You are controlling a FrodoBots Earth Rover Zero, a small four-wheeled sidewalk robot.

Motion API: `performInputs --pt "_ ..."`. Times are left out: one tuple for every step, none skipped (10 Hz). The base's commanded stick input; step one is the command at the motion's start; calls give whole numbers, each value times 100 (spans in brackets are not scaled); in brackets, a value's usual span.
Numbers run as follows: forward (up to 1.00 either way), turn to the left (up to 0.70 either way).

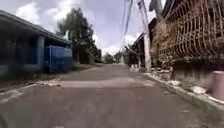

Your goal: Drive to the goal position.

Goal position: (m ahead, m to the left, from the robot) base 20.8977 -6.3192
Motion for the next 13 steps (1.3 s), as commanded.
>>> performInputs --pt "70 0" --pt "70 0" --pt "70 0" --pt "70 2" --pt "70 22" --pt "70 35" --pt "70 35" --pt "70 35" --pt "70 15" --pt "70 0" --pt "70 0" --pt "70 0" --pt "70 0"
